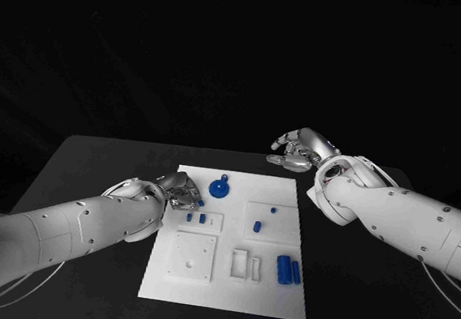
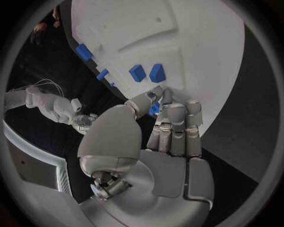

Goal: Assemble the parts on the task board

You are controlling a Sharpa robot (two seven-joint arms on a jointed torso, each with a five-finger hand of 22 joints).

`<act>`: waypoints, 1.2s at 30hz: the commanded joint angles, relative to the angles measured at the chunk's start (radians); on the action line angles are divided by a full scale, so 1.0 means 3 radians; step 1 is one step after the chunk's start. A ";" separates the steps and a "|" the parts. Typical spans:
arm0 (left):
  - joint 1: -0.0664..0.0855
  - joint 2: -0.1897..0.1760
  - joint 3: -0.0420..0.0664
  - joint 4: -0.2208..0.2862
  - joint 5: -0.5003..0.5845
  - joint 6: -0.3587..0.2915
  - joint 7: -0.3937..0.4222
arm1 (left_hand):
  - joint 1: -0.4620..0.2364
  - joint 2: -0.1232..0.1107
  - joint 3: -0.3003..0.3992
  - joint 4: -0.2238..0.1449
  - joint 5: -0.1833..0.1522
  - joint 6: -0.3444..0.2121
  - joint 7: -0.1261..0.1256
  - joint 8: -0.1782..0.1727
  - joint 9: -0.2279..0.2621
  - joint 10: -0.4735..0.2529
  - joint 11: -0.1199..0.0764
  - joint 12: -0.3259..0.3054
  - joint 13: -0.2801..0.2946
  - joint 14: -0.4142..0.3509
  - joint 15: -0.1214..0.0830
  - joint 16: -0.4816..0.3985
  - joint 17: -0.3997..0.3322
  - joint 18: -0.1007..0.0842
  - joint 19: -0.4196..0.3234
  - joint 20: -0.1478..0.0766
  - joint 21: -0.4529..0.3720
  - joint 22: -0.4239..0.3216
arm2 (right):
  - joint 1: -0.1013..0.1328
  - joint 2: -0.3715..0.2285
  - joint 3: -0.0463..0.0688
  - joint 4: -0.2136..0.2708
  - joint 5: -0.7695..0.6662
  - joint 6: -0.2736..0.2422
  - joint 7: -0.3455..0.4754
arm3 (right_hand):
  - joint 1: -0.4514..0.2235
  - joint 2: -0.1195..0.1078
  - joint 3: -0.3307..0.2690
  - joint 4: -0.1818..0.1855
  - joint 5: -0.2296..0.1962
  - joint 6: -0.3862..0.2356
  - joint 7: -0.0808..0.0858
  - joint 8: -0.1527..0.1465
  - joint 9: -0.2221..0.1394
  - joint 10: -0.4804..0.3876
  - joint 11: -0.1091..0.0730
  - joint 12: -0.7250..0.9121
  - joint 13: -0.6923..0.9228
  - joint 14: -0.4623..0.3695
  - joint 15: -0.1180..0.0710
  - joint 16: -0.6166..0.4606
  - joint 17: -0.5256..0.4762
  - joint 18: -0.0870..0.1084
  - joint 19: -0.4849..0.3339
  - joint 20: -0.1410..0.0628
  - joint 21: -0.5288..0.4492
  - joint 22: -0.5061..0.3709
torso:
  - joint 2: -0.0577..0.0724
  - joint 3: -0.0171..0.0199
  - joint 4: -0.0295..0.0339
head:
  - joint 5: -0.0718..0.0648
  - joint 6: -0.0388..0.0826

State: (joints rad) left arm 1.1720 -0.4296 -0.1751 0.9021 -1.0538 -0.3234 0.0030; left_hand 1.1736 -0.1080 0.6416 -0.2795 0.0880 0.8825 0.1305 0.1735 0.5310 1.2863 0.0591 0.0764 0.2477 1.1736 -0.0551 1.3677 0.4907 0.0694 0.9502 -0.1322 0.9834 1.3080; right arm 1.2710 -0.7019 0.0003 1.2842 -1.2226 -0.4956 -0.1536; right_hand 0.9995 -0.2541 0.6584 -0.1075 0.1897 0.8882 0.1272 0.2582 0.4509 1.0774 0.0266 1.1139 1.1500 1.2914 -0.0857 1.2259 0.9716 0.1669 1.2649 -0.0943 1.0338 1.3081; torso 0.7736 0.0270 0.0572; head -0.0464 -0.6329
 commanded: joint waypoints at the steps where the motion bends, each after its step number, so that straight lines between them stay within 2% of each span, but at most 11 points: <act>1: 0.0002 -0.0017 0.0005 -0.0013 0.0082 -0.0071 0.0028 | 0.0008 -0.0036 -0.0013 -0.0011 0.0005 -0.0022 0.0009 -0.0019 -0.0005 -0.0024 0.0003 -0.0017 -0.0005 -0.0027 0.0007 0.0015 -0.0004 0.0125 -0.0018 -0.0065 0.0007 0.0051 | -0.0002 -0.0009 0.0001 0.0000 -0.0004 0.0097 0.0080 | 0.0031 0.0006 -0.0021 -0.0007 0.0017 -0.0034 0.0046 0.0019 0.0000 0.0011 0.0001 0.0018 -0.0006 0.0013 0.0006 -0.0013 0.0005 0.0316 0.0002 -0.0019 -0.0015 0.0031 | 0.0001 -0.0001 0.0001 | 0.0001 0.0005; 7: 0.0007 -0.0093 0.0021 -0.0024 0.0464 -0.0006 -0.0006 | 0.0009 -0.0023 -0.0003 0.0000 0.0030 0.0014 0.0059 0.0018 0.0002 -0.0117 0.0036 -0.0044 -0.0027 -0.0070 0.0038 -0.0010 -0.0020 0.0125 -0.0046 -0.0042 -0.0010 0.0046 | -0.0006 -0.0027 0.0000 -0.0015 0.0117 0.0235 0.0248 | 0.0050 0.0016 -0.0011 -0.0050 0.0004 -0.0061 0.0056 0.0006 -0.0006 -0.0050 0.0011 -0.0091 -0.0087 -0.0060 0.0016 -0.0076 -0.0016 0.0316 -0.0077 0.0010 -0.0072 0.0023 | -0.0001 0.0000 -0.0004 | 0.0003 0.0018; 10: 0.0029 -0.0140 0.0025 -0.0013 0.0695 -0.0005 0.0021 | 0.0002 -0.0012 0.0000 0.0004 0.0054 0.0047 0.0086 0.0048 0.0009 -0.0154 0.0053 -0.0037 -0.0034 -0.0099 0.0056 -0.0026 -0.0030 0.0125 -0.0067 -0.0022 -0.0021 0.0046 | -0.0019 -0.0047 -0.0001 -0.0015 0.0180 0.0346 0.0341 | 0.0054 0.0036 0.0003 -0.0096 -0.0003 -0.0070 0.0065 0.0006 -0.0005 -0.0135 0.0020 -0.0276 -0.0237 -0.0178 0.0028 -0.0207 -0.0089 0.0315 -0.0214 0.0072 -0.0196 -0.0016 | -0.0001 0.0002 -0.0004 | -0.0014 0.0027; 14: 0.0098 -0.0206 0.0044 0.0009 0.1020 0.0004 0.0241 | -0.0040 -0.0014 0.0000 0.0014 0.0050 0.0043 0.0102 0.0074 0.0008 -0.0226 0.0086 -0.0033 -0.0049 -0.0231 0.0090 -0.0155 -0.0096 0.0114 -0.0161 0.0019 -0.0088 0.0029 | -0.0050 -0.0079 -0.0002 -0.0017 0.0215 0.0463 0.0431 | 0.0071 0.0055 0.0020 -0.0165 -0.0012 -0.0083 0.0082 0.0007 -0.0003 -0.0276 0.0040 -0.0575 -0.0487 -0.0283 0.0048 -0.0305 -0.0157 0.0315 -0.0323 0.0136 -0.0306 -0.0047 | -0.0001 0.0001 0.0000 | -0.0029 0.0043; 16: 0.0165 -0.0264 0.0042 0.0073 0.1106 0.0020 0.0279 | -0.0128 -0.0013 -0.0036 0.0062 -0.0039 0.0035 0.0118 0.0079 0.0006 -0.0241 0.0096 -0.0031 -0.0052 -0.0278 0.0103 -0.0216 -0.0127 0.0101 -0.0201 0.0035 -0.0128 0.0014 | -0.0051 -0.0099 -0.0018 -0.0052 0.0221 0.0634 0.0543 | 0.0087 0.0065 0.0052 -0.0199 -0.0012 -0.0080 0.0125 0.0014 0.0001 -0.0485 0.0062 -0.0936 -0.0742 -0.0325 0.0046 -0.0322 -0.0175 0.0316 -0.0369 0.0153 -0.0346 -0.0052 | -0.0003 0.0002 0.0001 | -0.0046 0.0058; 17: 0.0188 -0.0300 0.0042 0.0116 0.1128 0.0032 0.0310 | -0.0155 -0.0010 -0.0049 0.0070 -0.0097 0.0020 0.0123 0.0078 0.0004 -0.0270 0.0107 -0.0037 -0.0059 -0.0320 0.0109 -0.0278 -0.0158 0.0098 -0.0234 0.0043 -0.0163 0.0000 | -0.0051 -0.0113 -0.0040 -0.0058 0.0174 0.0674 0.0547 | 0.0145 0.0096 0.0098 -0.0236 -0.0038 -0.0084 0.0101 0.0015 0.0003 -0.0552 0.0087 -0.1141 -0.0900 -0.0327 0.0099 -0.0314 -0.0176 0.0316 -0.0365 0.0151 -0.0351 -0.0053 | -0.0003 0.0002 0.0001 | -0.0046 0.0058; 19: 0.0234 -0.0369 0.0043 0.0214 0.1210 0.0061 0.0338 | -0.0214 -0.0020 -0.0090 0.0086 -0.0099 0.0016 0.0119 0.0084 0.0004 -0.0296 0.0117 -0.0039 -0.0064 -0.0358 0.0125 -0.0338 -0.0187 0.0086 -0.0273 0.0056 -0.0202 -0.0015 | -0.0051 -0.0129 -0.0081 -0.0055 0.0016 0.0695 0.0542 | 0.0216 0.0123 0.0164 -0.0263 -0.0104 -0.0088 0.0116 0.0016 0.0004 -0.0601 0.0101 -0.1330 -0.1047 -0.0307 0.0107 -0.0298 -0.0175 0.0316 -0.0331 0.0139 -0.0344 -0.0054 | -0.0008 0.0001 0.0004 | -0.0074 0.0072; 20: 0.0257 -0.0412 0.0051 0.0271 0.1304 0.0074 0.0368 | -0.0306 -0.0039 -0.0165 0.0096 -0.0106 0.0018 0.0112 0.0099 0.0009 -0.0318 0.0135 -0.0032 -0.0068 -0.0451 0.0143 -0.0484 -0.0257 0.0065 -0.0378 0.0082 -0.0303 -0.0056 | -0.0051 -0.0130 -0.0085 -0.0061 -0.0090 0.0717 0.0542 | 0.0240 0.0122 0.0239 -0.0253 -0.0166 -0.0081 0.0152 0.0032 0.0014 -0.0540 0.0151 -0.1766 -0.1440 -0.0249 0.0158 -0.0275 -0.0193 0.0316 -0.0236 0.0121 -0.0318 -0.0055 | -0.0008 0.0000 0.0003 | -0.0080 0.0074; 24: 0.0295 -0.0594 0.0142 0.0515 0.1591 0.0089 0.0427 | -0.0353 -0.0033 -0.0216 0.0079 -0.0093 0.0009 0.0118 0.0143 0.0019 -0.0279 0.0155 0.0002 -0.0054 -0.0612 0.0181 -0.0984 -0.0486 -0.0020 -0.0586 0.0144 -0.0612 -0.0215 | -0.0063 -0.0128 -0.0124 -0.0090 -0.0481 0.0734 0.0500 | 0.0349 0.0135 0.0312 -0.0330 -0.0263 -0.0038 0.0161 0.0086 0.0038 -0.0304 0.0165 -0.2319 -0.1976 -0.0190 0.0164 -0.0251 -0.0242 0.0316 -0.0165 0.0100 -0.0337 -0.0067 | -0.0012 0.0000 0.0007 | -0.0098 0.0088; 28: 0.0349 -0.0798 0.0158 0.0803 0.2120 0.0068 0.0506 | -0.0355 -0.0018 -0.0221 0.0070 -0.0085 0.0002 0.0117 0.0196 0.0030 -0.0230 0.0163 0.0014 -0.0040 -0.0650 0.0276 -0.1530 -0.0672 -0.0112 -0.0723 0.0208 -0.0881 -0.0347 | -0.0118 -0.0114 -0.0135 -0.0110 -0.0879 0.0788 0.0417 | 0.0382 0.0124 0.0310 -0.0390 -0.0281 -0.0013 0.0145 0.0122 0.0047 -0.0081 0.0181 -0.2713 -0.2314 -0.0163 0.0177 -0.0237 -0.0296 0.0316 -0.0122 0.0103 -0.0364 -0.0069 | -0.0031 0.0001 0.0008 | -0.0101 0.0092; 36: 0.0360 -0.1066 0.0159 0.1214 0.2973 0.0164 0.0782 | -0.0328 0.0016 -0.0225 0.0049 -0.0059 -0.0003 0.0110 0.0248 0.0032 -0.0201 0.0151 0.0005 -0.0039 -0.0734 0.0409 -0.2032 -0.0746 -0.0118 -0.0854 0.0326 -0.1072 -0.0399 | -0.0193 -0.0069 -0.0207 -0.0157 -0.1318 0.0898 0.0253 | 0.0432 0.0056 0.0393 -0.0364 -0.0387 0.0044 0.0121 0.0156 0.0044 0.0025 0.0202 -0.2974 -0.2535 -0.0163 0.0200 -0.0227 -0.0347 0.0316 -0.0103 0.0131 -0.0399 -0.0069 | -0.0064 -0.0008 0.0020 | -0.0114 0.0080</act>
State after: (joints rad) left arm 1.2795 -0.7462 -0.1280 1.2494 -0.3603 -0.3074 0.1567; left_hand 1.0735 -0.1133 0.5754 -0.2620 0.0653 0.8876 0.1640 0.2437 0.5403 1.2223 0.1093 0.0766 0.2362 0.9504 0.0620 0.7636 0.2677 0.0386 0.6909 -0.0409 0.6639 1.1891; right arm 1.2165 -0.7249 -0.0608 1.2392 -1.4998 -0.2719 -0.0462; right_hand 1.1245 -0.2343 0.7731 -0.2166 0.0767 0.8932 0.1635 0.2983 0.4640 1.0797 0.0856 0.2247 0.3923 1.2419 -0.0287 1.1523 0.8683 0.1762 1.2312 -0.0575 0.9176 1.2875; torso 0.7585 0.0255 0.0616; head -0.0798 -0.6080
